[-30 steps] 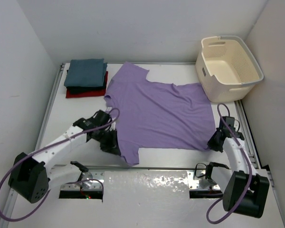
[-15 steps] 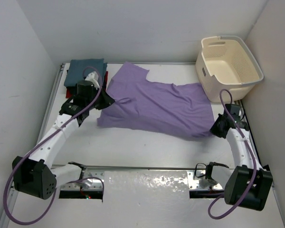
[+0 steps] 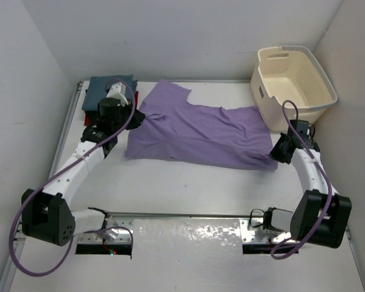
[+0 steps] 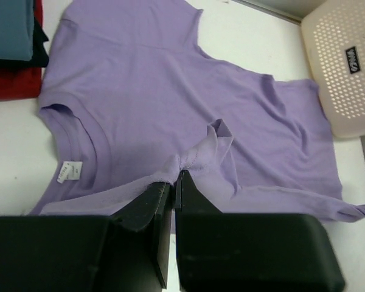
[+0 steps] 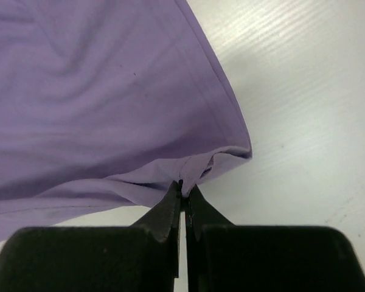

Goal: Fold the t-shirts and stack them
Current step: Fold the flattened tshirt in 1/3 of the way

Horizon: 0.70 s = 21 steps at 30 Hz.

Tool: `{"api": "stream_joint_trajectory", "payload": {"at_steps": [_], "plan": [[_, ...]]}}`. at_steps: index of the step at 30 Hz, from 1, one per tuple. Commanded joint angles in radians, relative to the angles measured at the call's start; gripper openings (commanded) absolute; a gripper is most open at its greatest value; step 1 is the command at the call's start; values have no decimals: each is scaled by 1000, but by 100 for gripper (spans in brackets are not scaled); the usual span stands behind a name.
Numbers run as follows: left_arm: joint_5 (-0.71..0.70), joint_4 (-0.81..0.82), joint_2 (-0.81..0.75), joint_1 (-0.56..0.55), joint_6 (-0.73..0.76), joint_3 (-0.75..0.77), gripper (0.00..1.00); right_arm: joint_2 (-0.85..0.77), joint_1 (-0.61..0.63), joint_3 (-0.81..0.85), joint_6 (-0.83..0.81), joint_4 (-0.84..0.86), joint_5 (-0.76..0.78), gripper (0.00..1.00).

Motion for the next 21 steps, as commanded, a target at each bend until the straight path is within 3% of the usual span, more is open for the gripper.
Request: {"api": "stream_joint_trajectory", "payload": {"at_steps": [1,8,15,16,17,18,19,20,21], "plan": [[-34,139,43,23,27,21,0,46,0,53,-10,78,-21,0],[25,280,272,50,68,87,0,176,0,119,-13,117,-32,0],[67,273,575,79,97,306,0,297,-1,172,-22,179,-8,3],[52,261,641,82,100,335,0,336,0,194,-22,178,-6,5],[52,207,670,86,96,404,0,353,0,205,-32,184,-8,19],[64,181,700,87,102,435,1,368,0,212,-33,184,-9,24],[56,143,739,87,103,464,13,393,0,235,-39,183,-14,41],[49,118,750,87,99,498,42,397,0,248,-61,183,-18,47],[56,115,751,87,100,509,55,399,0,270,-65,176,-18,51]]}}
